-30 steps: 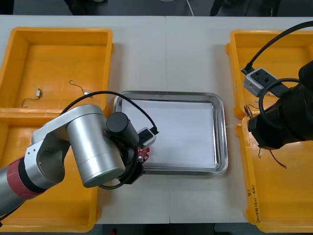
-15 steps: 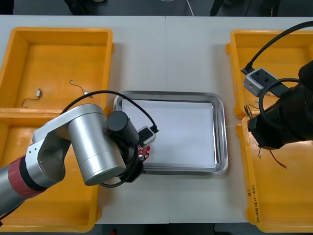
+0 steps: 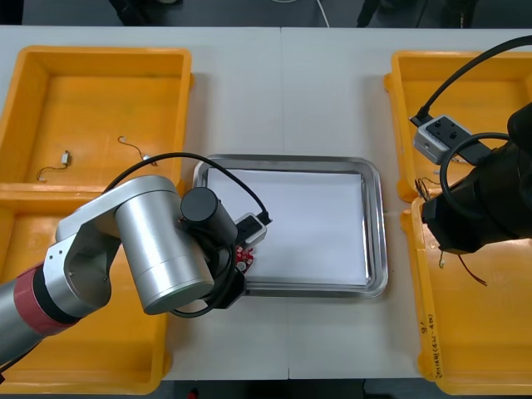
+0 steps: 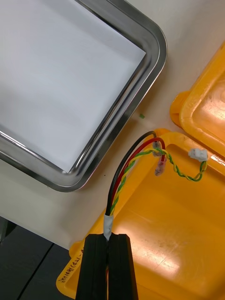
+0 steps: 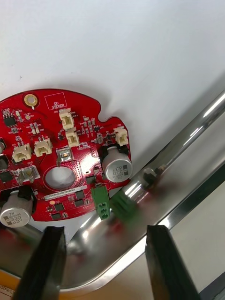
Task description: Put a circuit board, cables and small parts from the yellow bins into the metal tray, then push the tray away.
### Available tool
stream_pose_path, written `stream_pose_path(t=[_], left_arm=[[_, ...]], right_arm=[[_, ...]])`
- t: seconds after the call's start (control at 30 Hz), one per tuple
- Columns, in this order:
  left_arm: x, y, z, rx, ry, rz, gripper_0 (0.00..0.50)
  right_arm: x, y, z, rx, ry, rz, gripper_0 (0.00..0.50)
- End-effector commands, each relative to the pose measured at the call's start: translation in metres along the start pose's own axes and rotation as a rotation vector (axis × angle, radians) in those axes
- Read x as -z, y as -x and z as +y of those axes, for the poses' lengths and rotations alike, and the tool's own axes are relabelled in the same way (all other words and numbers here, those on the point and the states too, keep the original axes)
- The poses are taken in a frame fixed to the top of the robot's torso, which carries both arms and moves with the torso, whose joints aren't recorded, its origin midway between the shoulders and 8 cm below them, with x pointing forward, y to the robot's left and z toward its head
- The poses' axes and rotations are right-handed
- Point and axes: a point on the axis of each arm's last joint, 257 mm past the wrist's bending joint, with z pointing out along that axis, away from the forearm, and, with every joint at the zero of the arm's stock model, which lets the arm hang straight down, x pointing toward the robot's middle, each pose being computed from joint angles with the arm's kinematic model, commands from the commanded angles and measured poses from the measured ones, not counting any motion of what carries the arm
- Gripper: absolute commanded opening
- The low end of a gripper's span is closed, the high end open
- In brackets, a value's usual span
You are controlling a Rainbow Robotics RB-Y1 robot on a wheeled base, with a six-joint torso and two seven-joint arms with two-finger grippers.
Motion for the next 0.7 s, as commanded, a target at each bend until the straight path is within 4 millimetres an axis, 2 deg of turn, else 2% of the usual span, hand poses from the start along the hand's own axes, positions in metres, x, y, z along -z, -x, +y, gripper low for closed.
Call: stream_pose_path(t=[0.03,0.23,0.4,0.7], left_arm=[[0.014,0.028,-0.007,-0.009,-0.026,-0.061,0.5],[0.018,0.032,-0.008,0.001,-0.038,-0.074,0.5],[0.026,0.035,-0.004,0.013,-0.044,-0.078,0.5],[0.058,0.036,0.012,0.053,-0.038,-0.08,0.5]], right_arm=[[0.005,0.01,0.001,0.022,-0.011,-0.026,0.0],[0.004,0.011,0.003,0.033,-0.006,-0.029,0.0],[0.001,0.016,0.015,0.06,0.023,-0.033,0.0],[-0.012,0.028,0.045,0.183,0.026,-0.027,0.0]])
